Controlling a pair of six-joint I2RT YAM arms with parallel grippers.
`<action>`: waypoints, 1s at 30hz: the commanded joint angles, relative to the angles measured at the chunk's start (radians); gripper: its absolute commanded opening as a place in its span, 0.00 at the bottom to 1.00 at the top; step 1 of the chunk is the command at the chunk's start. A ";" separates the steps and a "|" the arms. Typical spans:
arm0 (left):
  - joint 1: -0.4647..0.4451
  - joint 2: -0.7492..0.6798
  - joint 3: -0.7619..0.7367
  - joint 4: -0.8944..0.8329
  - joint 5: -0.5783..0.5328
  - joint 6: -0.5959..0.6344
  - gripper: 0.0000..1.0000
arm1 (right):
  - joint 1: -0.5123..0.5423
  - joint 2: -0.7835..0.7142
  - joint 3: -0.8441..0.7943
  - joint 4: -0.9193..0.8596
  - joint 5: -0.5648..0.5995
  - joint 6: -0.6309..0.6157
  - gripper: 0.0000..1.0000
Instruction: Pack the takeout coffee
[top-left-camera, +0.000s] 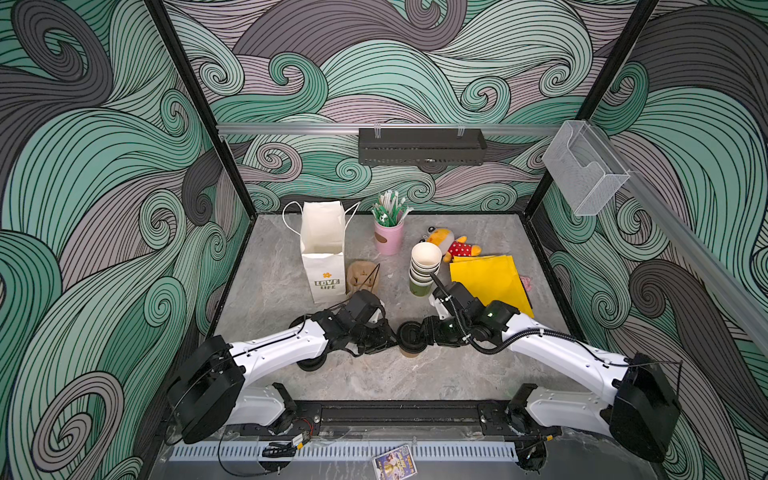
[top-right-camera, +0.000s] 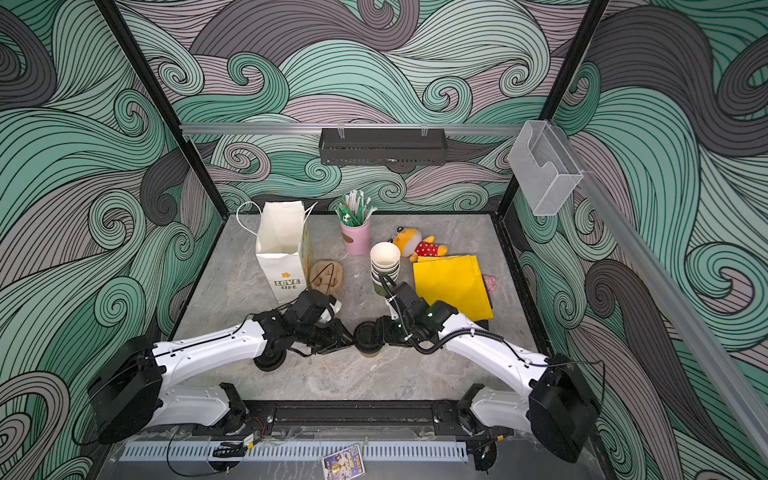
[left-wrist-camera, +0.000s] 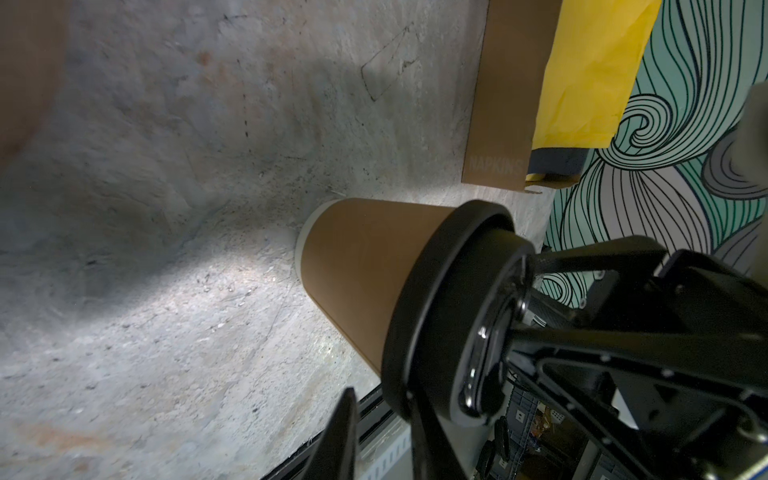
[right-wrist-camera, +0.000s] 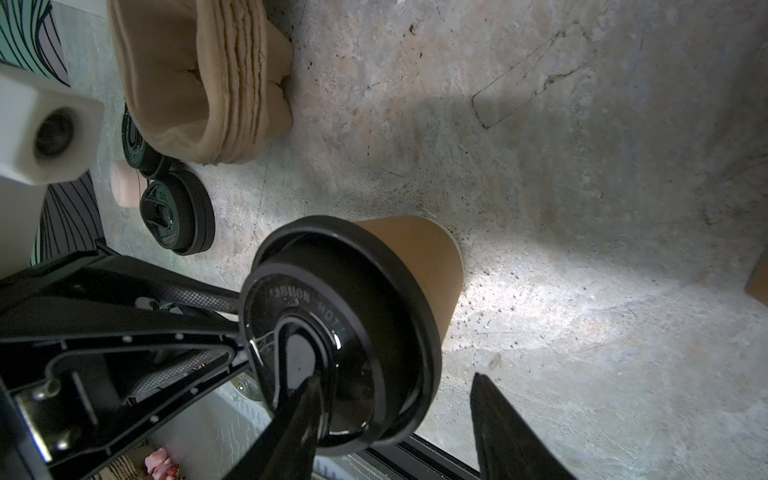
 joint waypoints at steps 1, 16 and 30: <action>-0.002 0.027 0.014 -0.029 -0.008 0.009 0.22 | 0.007 0.000 -0.021 -0.014 0.002 0.011 0.59; -0.007 0.077 0.018 -0.124 -0.056 0.031 0.14 | 0.008 0.006 -0.022 -0.033 0.018 0.011 0.59; -0.011 0.012 0.075 -0.078 -0.032 0.047 0.20 | 0.007 0.005 -0.024 -0.017 0.005 0.017 0.59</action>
